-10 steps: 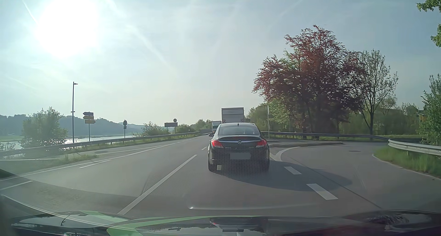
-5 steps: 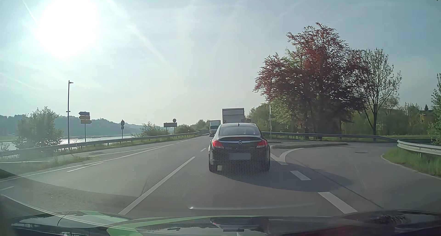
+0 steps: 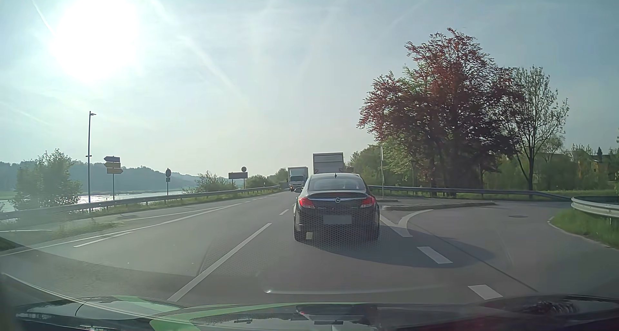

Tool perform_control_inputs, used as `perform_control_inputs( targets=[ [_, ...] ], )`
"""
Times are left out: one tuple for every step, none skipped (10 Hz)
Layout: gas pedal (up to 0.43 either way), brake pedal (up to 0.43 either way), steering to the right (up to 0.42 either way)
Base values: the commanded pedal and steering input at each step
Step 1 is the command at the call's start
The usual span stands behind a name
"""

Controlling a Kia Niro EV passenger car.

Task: Follow the waypoints while adhering to traffic rules and regulations

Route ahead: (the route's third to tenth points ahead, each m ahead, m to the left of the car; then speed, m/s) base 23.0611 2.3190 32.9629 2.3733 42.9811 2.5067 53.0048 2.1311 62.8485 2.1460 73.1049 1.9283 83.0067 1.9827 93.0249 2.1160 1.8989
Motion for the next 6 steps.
perform_control_inputs(
  targets=[
    [0.028,0.000,-0.008],
    [0.028,0.000,-0.007],
    [0.028,0.000,-0.007],
    [0.028,0.000,-0.006],
    [0.028,0.000,-0.005],
    [0.028,0.000,-0.004]
  ],
)
